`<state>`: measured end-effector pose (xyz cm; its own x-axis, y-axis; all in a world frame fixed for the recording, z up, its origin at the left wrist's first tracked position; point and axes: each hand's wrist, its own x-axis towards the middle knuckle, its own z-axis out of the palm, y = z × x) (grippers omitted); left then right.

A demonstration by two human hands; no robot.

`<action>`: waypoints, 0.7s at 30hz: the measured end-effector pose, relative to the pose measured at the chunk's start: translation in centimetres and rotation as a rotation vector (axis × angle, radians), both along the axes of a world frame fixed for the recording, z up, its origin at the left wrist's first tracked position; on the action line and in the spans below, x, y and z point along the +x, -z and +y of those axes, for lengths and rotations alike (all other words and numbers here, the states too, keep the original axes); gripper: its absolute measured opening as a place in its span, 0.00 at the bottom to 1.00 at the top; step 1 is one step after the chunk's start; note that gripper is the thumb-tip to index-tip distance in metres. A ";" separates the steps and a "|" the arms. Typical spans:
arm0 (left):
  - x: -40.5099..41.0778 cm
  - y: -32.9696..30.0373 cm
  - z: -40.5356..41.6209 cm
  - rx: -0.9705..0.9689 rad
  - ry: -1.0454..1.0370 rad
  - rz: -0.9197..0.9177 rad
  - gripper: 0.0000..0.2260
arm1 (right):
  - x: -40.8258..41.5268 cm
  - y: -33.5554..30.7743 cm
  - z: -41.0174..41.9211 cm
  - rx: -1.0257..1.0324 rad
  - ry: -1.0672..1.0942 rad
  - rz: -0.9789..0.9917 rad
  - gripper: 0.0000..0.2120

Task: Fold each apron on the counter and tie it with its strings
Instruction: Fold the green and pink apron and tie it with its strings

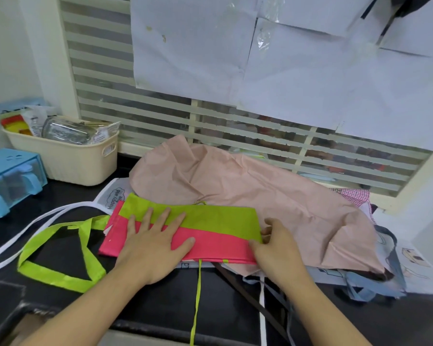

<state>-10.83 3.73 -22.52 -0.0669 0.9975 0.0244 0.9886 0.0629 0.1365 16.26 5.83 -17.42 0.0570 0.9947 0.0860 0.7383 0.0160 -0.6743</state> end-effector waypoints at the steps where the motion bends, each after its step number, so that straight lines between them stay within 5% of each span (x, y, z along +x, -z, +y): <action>1: 0.0 0.0 0.0 0.004 0.001 -0.001 0.36 | 0.2 -0.6 -0.2 -0.084 0.021 0.045 0.17; 3: 0.0 0.0 -0.2 0.000 0.004 -0.004 0.36 | 0.6 -1.0 0.0 -0.219 0.061 0.121 0.11; 9: 0.1 -0.3 -0.2 -0.001 0.009 -0.005 0.37 | 1.2 -1.3 0.9 -0.544 0.088 0.903 0.30; 14: 0.9 -0.9 0.1 0.022 0.034 -0.032 0.45 | 0.1 -0.9 0.0 -0.427 -0.031 0.724 0.07; 17: 2.7 -2.3 -0.2 0.097 0.093 -0.095 0.44 | 0.8 -1.0 -0.6 -0.220 -0.077 0.442 0.07; 21: 5.3 -3.5 -0.4 0.145 0.175 -0.136 0.41 | 5.0 -2.5 -2.4 -0.135 -0.048 0.492 0.12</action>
